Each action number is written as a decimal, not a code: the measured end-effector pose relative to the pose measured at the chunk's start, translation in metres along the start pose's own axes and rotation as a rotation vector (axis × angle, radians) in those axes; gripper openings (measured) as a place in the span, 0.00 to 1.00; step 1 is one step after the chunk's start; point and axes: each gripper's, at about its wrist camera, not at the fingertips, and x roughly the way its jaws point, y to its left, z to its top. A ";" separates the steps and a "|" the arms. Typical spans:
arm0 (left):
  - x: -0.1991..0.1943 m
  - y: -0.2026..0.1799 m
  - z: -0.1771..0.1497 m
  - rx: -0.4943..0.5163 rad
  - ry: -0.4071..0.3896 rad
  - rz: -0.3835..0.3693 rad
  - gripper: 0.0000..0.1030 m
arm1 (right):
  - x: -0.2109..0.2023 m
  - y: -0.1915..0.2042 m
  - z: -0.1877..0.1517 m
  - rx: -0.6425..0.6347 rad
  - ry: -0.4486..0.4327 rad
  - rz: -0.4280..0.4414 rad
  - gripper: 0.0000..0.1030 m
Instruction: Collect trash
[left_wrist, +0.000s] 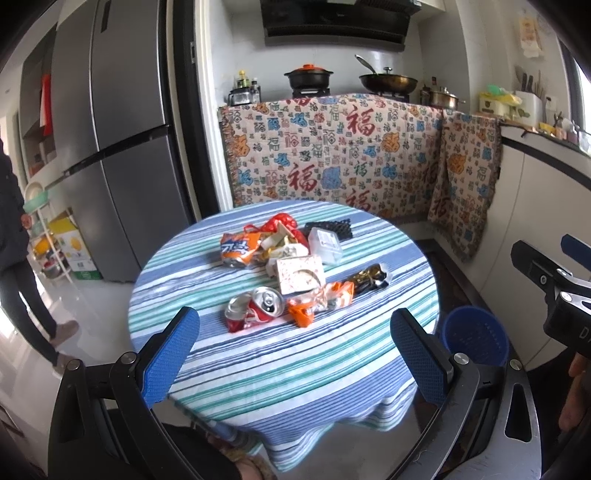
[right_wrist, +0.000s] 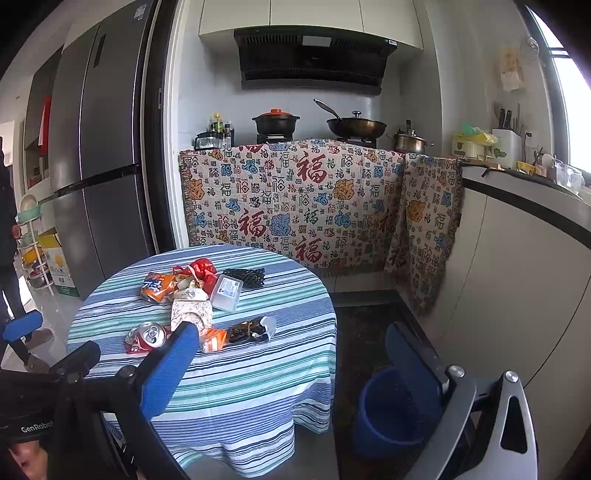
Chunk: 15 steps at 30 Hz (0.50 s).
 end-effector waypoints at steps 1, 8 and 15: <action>0.000 0.000 0.000 0.000 0.001 0.001 1.00 | 0.000 0.000 0.000 0.000 -0.001 0.000 1.00; 0.000 0.006 -0.002 -0.014 0.001 0.008 1.00 | -0.003 0.000 0.000 0.002 -0.011 -0.001 1.00; 0.006 0.013 -0.006 -0.027 0.017 0.020 1.00 | 0.000 0.001 -0.002 0.003 -0.002 -0.002 1.00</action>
